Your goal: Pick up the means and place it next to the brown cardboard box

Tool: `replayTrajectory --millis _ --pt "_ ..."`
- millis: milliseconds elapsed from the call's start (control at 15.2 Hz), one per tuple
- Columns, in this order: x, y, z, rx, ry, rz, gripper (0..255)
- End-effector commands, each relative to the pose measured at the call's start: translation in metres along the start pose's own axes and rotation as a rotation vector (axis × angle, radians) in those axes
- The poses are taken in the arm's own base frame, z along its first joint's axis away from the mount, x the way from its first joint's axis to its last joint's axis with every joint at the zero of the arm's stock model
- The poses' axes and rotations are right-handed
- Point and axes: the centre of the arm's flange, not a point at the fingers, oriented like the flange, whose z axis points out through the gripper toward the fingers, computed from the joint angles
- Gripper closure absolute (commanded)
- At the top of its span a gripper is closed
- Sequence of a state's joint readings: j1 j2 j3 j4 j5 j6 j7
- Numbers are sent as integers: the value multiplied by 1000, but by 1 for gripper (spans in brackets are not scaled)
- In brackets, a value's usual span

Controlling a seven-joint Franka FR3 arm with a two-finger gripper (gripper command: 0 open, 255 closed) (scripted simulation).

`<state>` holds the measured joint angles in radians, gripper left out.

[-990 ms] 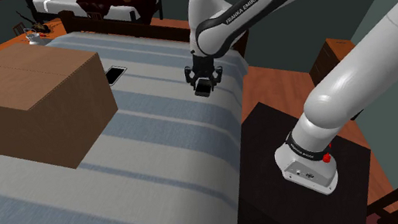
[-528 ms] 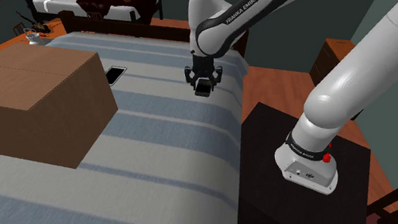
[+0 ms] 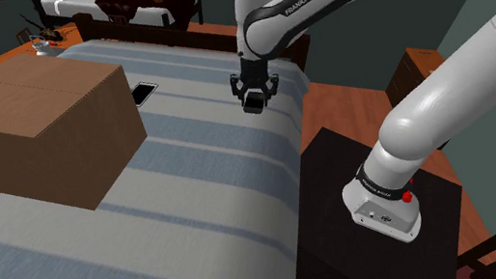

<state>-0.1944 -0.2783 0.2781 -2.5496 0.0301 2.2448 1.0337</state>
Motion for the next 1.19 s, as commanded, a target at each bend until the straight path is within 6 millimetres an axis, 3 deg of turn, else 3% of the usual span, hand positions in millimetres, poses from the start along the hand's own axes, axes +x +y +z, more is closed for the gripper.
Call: replayTrajectory --millis 0,1122 --pt "1 0 -12 0 0 0 255" --pt "3 5 -101 0 0 0 255"
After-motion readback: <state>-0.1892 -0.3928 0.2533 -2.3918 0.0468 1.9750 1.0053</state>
